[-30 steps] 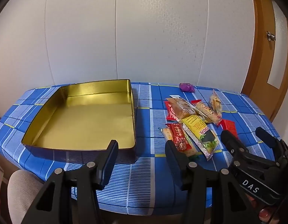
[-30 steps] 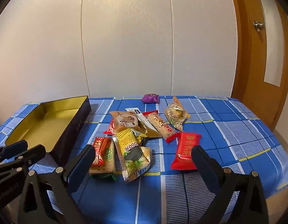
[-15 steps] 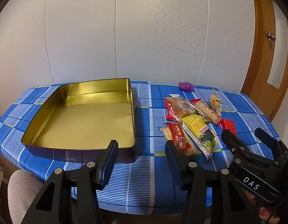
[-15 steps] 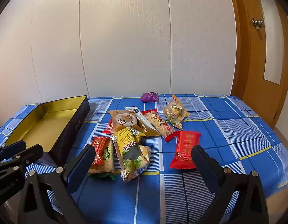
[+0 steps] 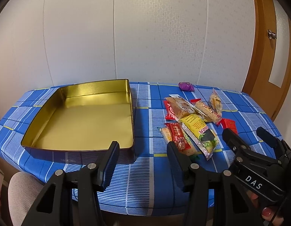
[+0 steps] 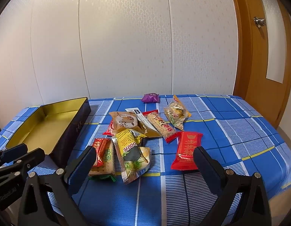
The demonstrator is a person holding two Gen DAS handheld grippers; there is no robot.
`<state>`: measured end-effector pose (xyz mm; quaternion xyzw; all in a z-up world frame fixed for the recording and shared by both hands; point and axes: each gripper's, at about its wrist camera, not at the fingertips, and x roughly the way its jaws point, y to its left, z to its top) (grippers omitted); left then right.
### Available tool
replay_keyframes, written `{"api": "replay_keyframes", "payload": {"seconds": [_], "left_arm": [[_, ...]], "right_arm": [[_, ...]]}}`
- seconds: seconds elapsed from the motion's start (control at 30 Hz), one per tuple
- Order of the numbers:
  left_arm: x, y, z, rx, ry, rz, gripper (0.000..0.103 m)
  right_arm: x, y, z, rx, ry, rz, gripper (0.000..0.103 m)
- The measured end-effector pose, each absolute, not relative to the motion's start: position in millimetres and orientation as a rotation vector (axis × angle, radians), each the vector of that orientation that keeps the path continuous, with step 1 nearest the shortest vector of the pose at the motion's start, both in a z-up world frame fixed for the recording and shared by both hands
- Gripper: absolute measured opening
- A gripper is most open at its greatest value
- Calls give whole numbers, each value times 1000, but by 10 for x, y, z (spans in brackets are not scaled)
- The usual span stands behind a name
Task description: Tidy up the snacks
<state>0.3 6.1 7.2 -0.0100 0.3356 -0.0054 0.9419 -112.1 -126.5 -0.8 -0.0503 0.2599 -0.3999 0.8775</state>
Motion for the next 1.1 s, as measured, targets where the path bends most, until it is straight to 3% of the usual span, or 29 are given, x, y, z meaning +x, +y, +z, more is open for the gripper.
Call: {"api": "replay_keyframes", "payload": {"seconds": [1.1], "left_arm": [[35, 56, 7, -11, 725, -3, 53]], "right_arm": [[-1157, -1311, 0, -96, 541, -842, 103]]}}
